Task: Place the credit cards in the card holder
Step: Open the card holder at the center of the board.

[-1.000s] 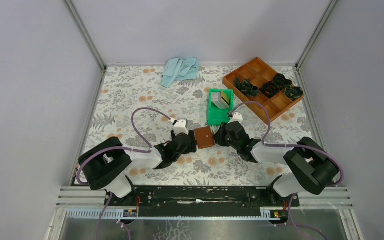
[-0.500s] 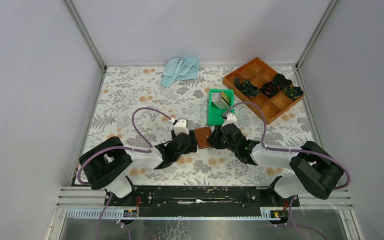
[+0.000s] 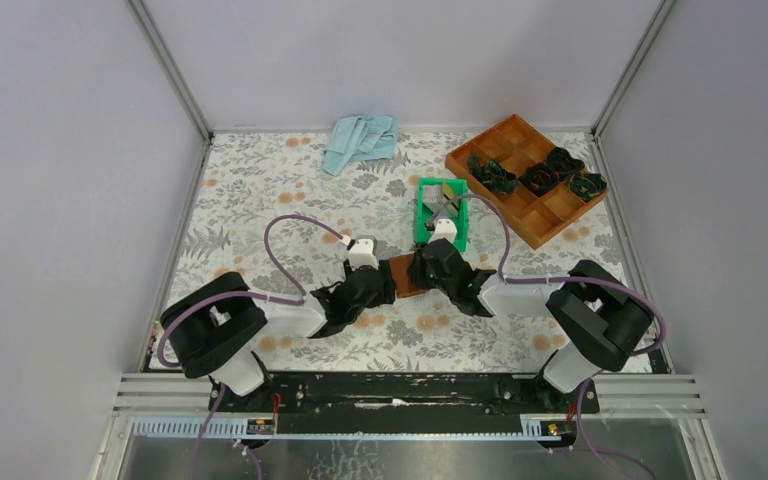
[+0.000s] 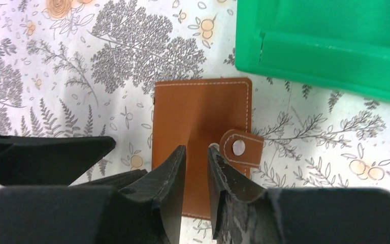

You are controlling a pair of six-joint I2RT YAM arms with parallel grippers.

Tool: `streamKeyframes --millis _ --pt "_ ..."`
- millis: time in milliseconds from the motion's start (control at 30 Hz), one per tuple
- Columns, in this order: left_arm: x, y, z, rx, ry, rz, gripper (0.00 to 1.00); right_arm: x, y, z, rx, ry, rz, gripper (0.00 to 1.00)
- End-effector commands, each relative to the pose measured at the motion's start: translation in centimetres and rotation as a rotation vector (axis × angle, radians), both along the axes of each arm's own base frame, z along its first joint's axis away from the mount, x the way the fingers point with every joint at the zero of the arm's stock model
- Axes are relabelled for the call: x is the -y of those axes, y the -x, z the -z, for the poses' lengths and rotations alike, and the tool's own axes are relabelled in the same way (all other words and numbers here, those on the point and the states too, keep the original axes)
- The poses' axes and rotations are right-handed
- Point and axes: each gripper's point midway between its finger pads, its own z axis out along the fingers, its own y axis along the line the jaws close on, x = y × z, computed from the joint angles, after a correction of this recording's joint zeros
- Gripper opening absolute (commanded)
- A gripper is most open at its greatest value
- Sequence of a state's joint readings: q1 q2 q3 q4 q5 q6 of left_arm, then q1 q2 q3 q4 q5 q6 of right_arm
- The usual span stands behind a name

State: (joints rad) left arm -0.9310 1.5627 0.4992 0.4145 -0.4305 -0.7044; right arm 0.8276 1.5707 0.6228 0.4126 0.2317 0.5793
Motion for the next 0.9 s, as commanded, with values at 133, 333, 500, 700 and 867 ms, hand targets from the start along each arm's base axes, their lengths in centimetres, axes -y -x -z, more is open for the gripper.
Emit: streamKeyframes --millis 133,333,500,700,867 --pt "-0.3 0.7 1.7 -0.041 -0.042 0.006 0.63 1.0 -2.9 -1.5 0.121 0.114 0.07 0.29" --pt "-0.4 0.8 2.0 -0.045 -0.051 0.005 0.63 2.6 -2.8 -0.9 0.126 0.157 0.103 0.29" --pt "-0.6 0.8 1.9 -0.046 -0.054 0.002 0.63 3.2 -2.6 -0.2 0.1 0.129 0.113 0.29" --pt "-0.6 0.8 1.7 -0.045 -0.055 0.0 0.65 3.7 -2.6 0.4 0.057 0.058 0.116 0.3" --pt "-0.6 0.8 1.8 -0.048 -0.057 0.001 0.65 3.4 -2.5 0.8 0.026 -0.023 0.098 0.31"
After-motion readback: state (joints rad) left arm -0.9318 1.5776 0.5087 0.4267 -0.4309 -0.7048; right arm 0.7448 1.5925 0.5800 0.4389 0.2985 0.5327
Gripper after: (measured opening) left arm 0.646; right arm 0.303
